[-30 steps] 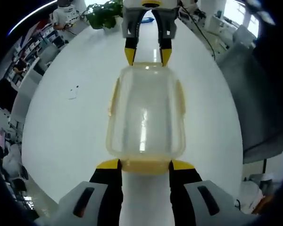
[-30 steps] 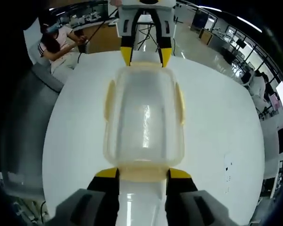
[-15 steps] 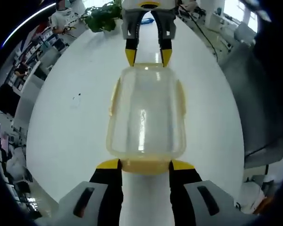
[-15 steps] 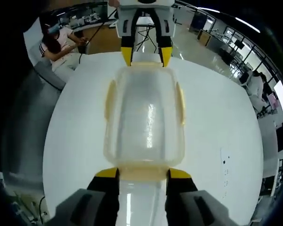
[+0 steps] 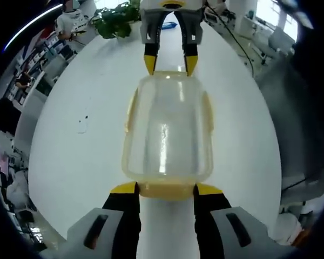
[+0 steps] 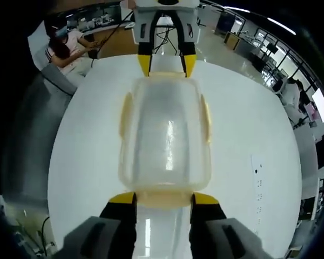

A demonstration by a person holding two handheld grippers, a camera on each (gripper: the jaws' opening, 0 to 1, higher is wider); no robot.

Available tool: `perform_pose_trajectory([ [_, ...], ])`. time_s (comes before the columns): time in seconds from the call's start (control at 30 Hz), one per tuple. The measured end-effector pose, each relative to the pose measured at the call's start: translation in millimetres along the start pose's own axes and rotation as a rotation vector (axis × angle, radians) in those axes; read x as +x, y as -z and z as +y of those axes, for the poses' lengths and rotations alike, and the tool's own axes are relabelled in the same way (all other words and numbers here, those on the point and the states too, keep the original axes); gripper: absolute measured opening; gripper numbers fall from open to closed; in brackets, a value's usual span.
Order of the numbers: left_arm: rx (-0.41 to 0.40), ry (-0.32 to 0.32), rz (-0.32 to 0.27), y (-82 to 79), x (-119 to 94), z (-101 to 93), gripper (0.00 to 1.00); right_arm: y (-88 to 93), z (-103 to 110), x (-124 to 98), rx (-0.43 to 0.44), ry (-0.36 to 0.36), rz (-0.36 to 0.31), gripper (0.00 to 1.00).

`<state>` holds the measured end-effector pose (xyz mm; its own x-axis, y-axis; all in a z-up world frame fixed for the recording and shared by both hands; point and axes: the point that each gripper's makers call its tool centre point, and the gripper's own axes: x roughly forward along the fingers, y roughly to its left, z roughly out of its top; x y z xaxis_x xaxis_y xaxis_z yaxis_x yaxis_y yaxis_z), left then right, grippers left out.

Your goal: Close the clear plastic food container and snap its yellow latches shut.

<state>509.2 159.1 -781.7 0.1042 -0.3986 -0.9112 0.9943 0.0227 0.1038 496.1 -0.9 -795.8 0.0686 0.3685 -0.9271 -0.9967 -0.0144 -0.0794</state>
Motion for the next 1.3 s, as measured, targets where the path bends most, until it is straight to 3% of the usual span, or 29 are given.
perform_pose_trajectory([
  [0.27,0.018,0.009,0.01,-11.7,8,2.3,0.35,14.4,4,-5,0.009,0.011,-0.005,0.35],
  [1.3,0.071,0.014,0.011,-81.5,28,1.4,0.36,78.5,9,-35,0.055,0.037,-0.001,0.35],
])
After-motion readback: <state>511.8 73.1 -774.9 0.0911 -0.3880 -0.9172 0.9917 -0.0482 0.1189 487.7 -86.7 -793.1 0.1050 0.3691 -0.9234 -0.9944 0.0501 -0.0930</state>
